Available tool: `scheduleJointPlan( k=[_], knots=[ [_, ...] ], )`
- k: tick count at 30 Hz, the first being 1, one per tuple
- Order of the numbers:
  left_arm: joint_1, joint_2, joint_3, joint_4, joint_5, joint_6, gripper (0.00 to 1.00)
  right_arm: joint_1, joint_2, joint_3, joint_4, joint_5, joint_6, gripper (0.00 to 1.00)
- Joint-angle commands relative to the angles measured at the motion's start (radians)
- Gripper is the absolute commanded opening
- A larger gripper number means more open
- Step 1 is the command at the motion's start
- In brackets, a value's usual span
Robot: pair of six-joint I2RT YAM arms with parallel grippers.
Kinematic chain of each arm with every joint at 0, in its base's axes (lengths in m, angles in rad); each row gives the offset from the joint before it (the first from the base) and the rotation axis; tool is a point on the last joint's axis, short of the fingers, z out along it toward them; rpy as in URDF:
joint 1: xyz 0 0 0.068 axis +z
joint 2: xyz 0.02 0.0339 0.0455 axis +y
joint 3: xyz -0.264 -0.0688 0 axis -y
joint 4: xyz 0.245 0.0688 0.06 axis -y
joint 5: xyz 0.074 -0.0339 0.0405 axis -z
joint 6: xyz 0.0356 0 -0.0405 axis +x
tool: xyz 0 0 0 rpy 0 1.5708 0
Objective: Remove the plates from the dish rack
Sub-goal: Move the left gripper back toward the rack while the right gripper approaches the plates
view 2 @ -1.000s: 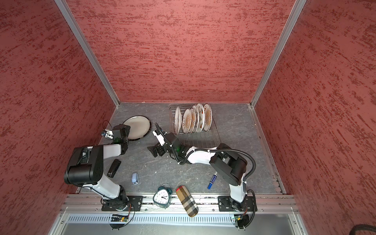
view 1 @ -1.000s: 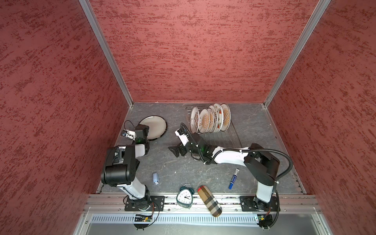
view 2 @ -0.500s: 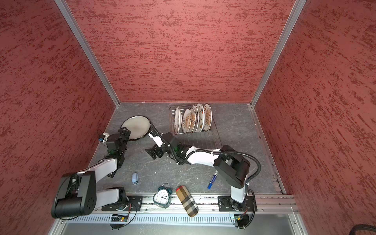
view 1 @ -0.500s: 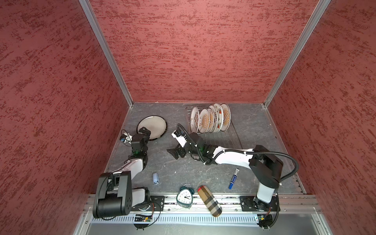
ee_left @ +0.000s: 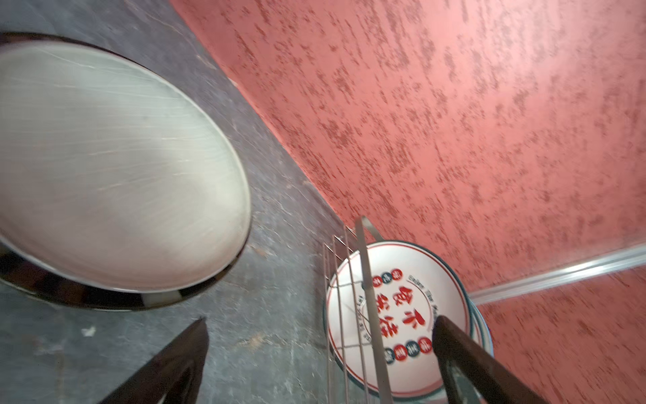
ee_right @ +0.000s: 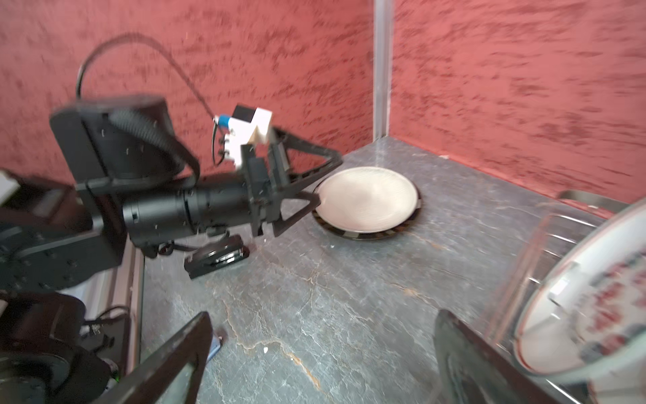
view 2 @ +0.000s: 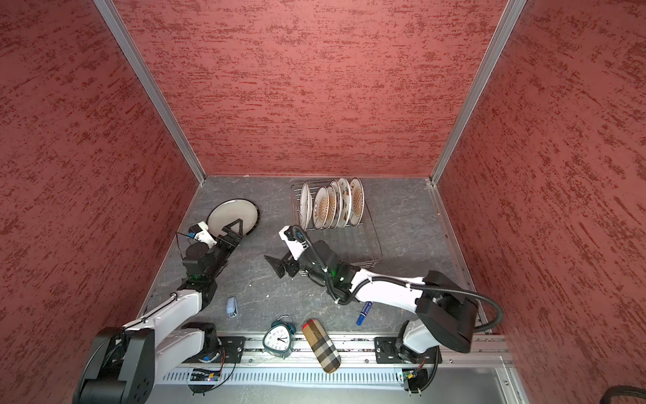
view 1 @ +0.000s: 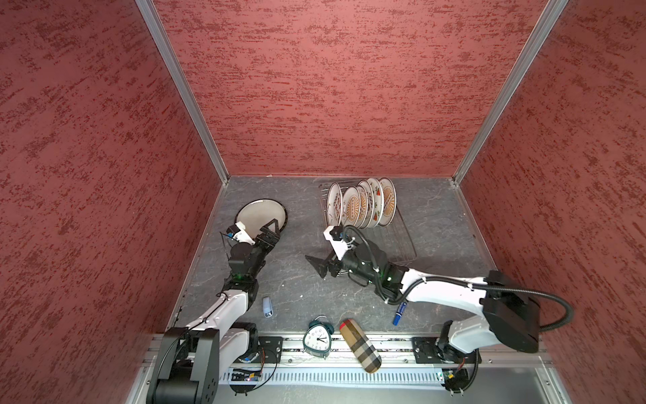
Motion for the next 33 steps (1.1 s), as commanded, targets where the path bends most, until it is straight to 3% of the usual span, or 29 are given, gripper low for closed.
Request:
scheduleJointPlan(
  k=[1,8,12,18,22,27,30,33],
  knots=[
    [-0.024,-0.04,-0.01,0.063,0.121,0.065,0.99,-0.037,-0.144,-0.074,0.096,0.095,0.078,0.99],
    [-0.221,-0.083,-0.025,0.105,0.217,0.226,0.99,-0.154,-0.346,-0.12,-0.142,0.14,0.145,0.99],
    [-0.307,-0.097,-0.029,0.105,0.263,0.257,1.0,-0.258,-0.395,-0.104,-0.284,0.14,0.186,0.99],
    [-0.356,-0.028,-0.012,0.196,0.535,0.289,0.99,-0.397,-0.408,-0.053,-0.404,0.077,0.223,0.99],
    [-0.393,0.0,-0.005,0.199,0.486,0.294,0.99,-0.465,-0.365,-0.005,-0.44,0.035,0.234,0.96],
    [-0.401,0.028,0.002,0.226,0.507,0.28,0.99,-0.518,-0.271,0.08,-0.47,0.047,0.231,0.79],
    [-0.416,0.042,0.0,0.233,0.468,0.277,0.99,-0.528,-0.2,0.144,-0.491,0.11,0.219,0.59],
    [-0.427,0.06,0.003,0.217,0.428,0.286,0.99,-0.533,-0.135,0.208,-0.529,0.167,0.196,0.54]
  ],
)
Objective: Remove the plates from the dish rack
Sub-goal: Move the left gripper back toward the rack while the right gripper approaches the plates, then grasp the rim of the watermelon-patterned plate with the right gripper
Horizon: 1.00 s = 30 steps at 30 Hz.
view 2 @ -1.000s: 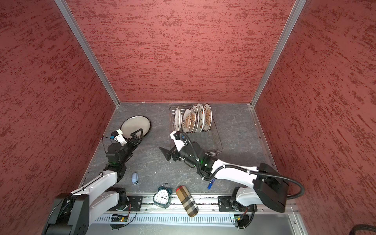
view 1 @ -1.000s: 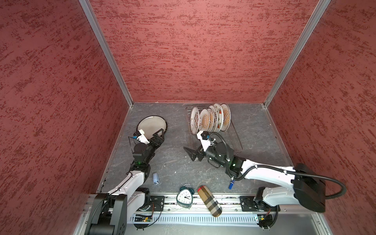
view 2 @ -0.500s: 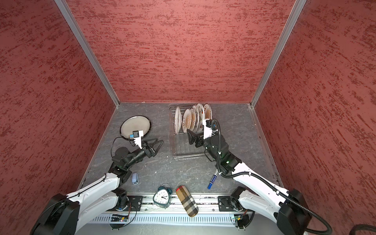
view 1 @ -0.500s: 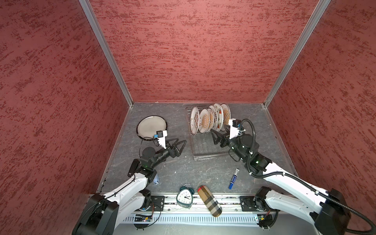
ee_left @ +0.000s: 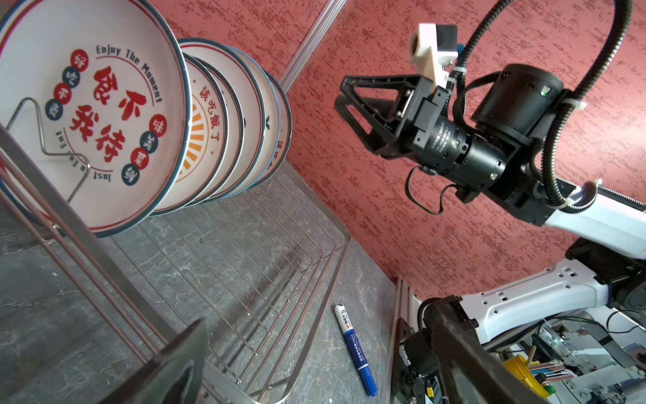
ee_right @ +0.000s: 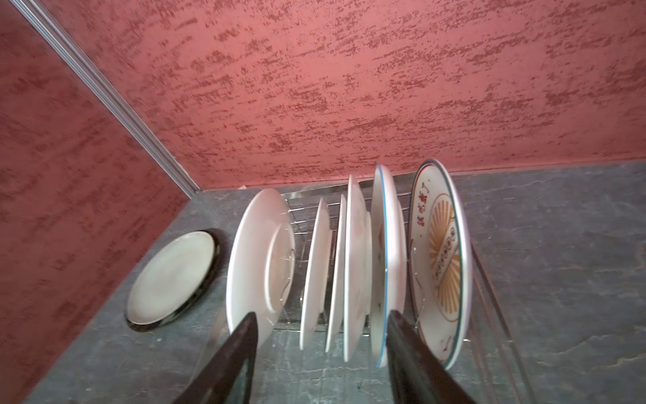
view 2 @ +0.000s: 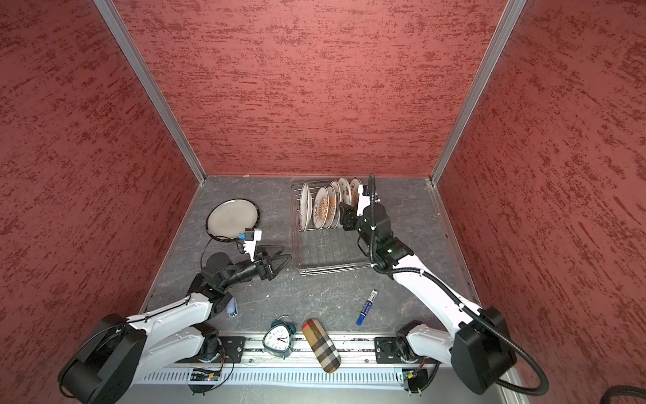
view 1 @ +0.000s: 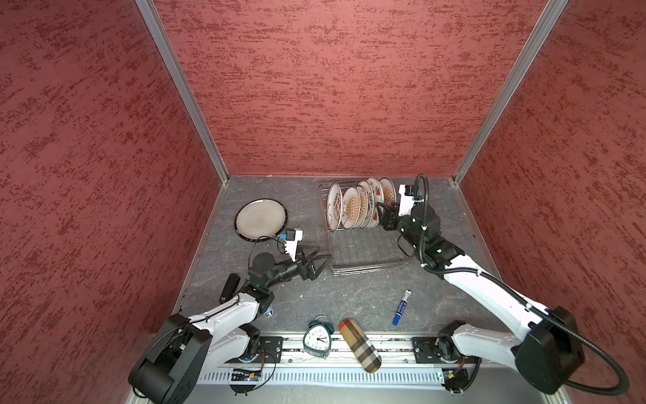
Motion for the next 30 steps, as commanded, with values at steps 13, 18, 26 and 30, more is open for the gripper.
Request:
scheduleJointPlan(
  k=[13,18,26,30],
  knots=[
    [-0.023,-0.007,0.028,-0.022,-0.033,0.039,0.99,-0.044,0.283,0.267,-0.2,0.136,-0.04,0.39],
    [-0.026,-0.057,0.022,-0.083,-0.073,0.051,0.99,-0.044,0.335,0.3,-0.222,0.179,-0.039,0.31],
    [-0.027,-0.125,-0.002,-0.137,-0.172,0.061,0.99,-0.043,0.427,0.347,-0.227,0.135,-0.037,0.3],
    [-0.027,-0.146,0.006,-0.175,-0.169,0.067,0.99,-0.043,0.477,0.388,-0.249,0.15,-0.023,0.27]
  ],
)
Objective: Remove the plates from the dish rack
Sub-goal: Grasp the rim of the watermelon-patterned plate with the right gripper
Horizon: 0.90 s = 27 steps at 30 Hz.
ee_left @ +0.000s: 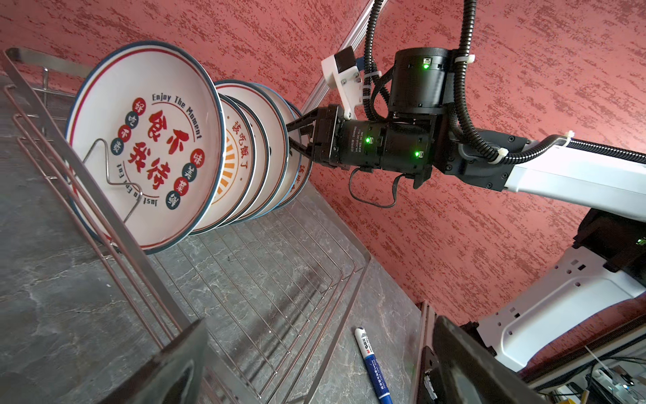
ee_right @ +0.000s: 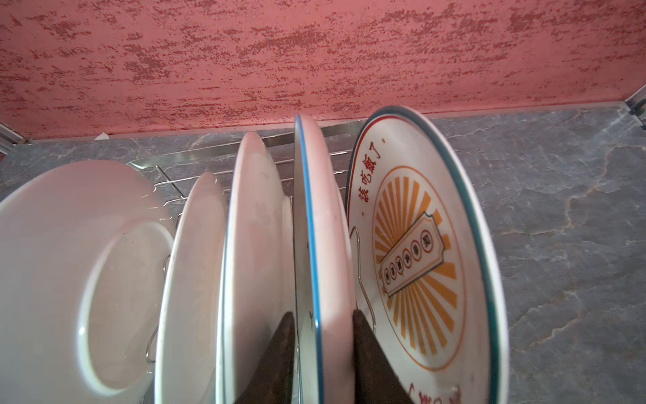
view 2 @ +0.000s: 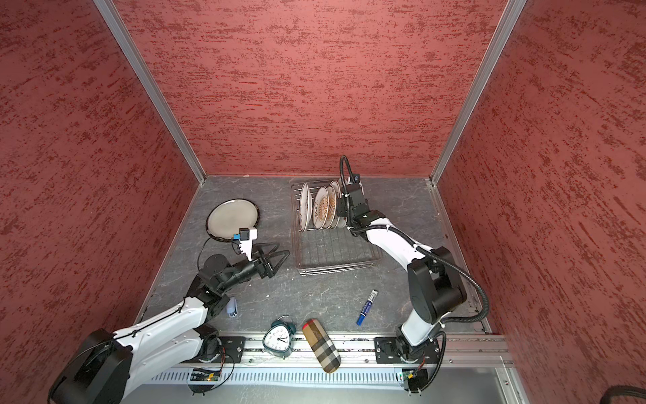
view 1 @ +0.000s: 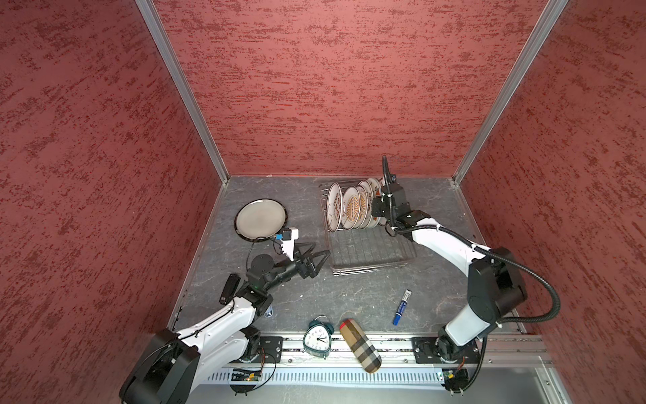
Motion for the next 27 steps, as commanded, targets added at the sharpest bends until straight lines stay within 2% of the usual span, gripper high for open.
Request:
scheduleJointPlan(
  k=[1,3,15,21,27],
  knots=[
    [-0.005,-0.024,0.003,-0.062,-0.022,0.027,0.99,-0.003,0.038,0.051,-0.02,0.022,0.012,0.27],
    [-0.005,-0.034,0.006,-0.079,-0.025,0.035,1.0,-0.003,0.058,0.062,-0.025,0.042,0.015,0.23],
    [-0.005,-0.051,0.008,-0.102,-0.029,0.041,1.0,0.006,0.13,0.136,-0.052,0.1,-0.011,0.17],
    [-0.005,-0.05,0.009,-0.102,-0.032,0.044,0.99,0.011,0.116,0.13,-0.04,0.128,-0.023,0.07],
    [-0.005,-0.053,0.009,-0.104,-0.033,0.045,0.99,0.029,0.078,0.149,-0.036,0.18,-0.059,0.05]
  ],
)
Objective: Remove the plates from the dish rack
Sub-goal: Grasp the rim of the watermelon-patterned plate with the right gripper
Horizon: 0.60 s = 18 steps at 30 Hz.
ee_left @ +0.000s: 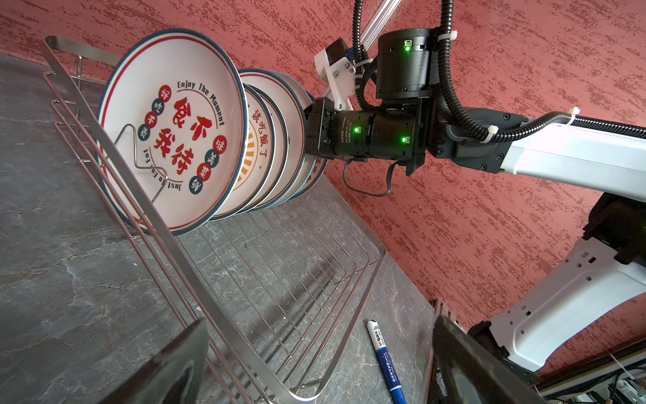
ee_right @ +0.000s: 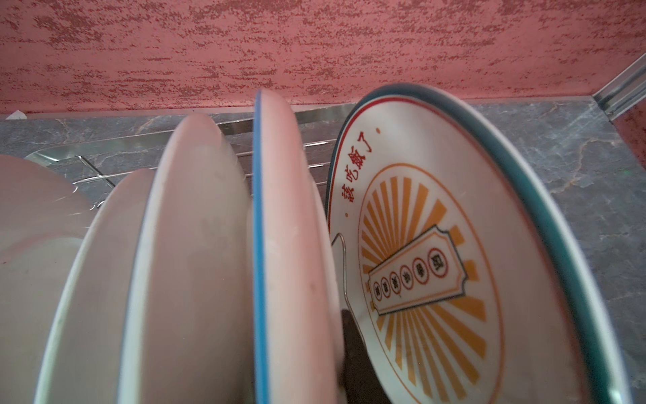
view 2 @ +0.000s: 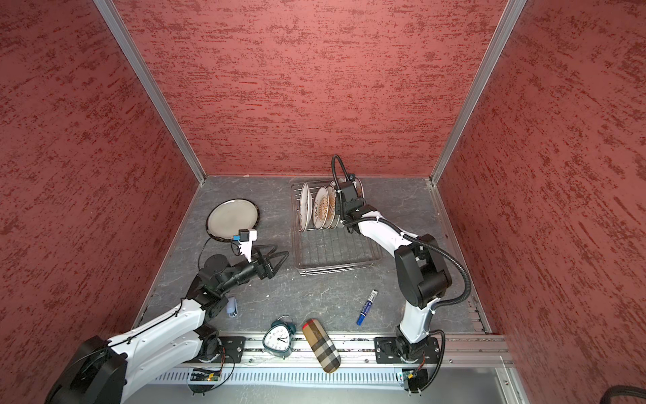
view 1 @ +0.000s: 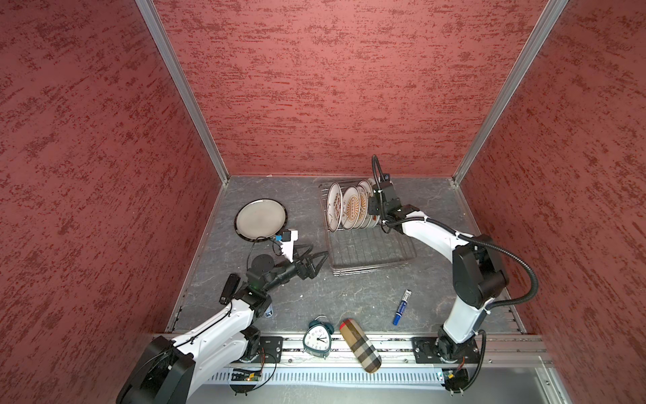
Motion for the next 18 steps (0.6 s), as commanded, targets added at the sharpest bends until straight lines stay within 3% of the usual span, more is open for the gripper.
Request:
scheduleJointPlan(
  k=[1,18],
  knots=[
    [-0.005,-0.012,0.007,-0.004,-0.01,0.019,0.99,0.016,-0.052,0.057,0.017,0.087,-0.04,0.05],
    [-0.002,-0.02,-0.001,-0.002,-0.038,0.013,0.99,0.03,-0.235,-0.024,0.042,0.162,-0.065,0.01]
  ],
)
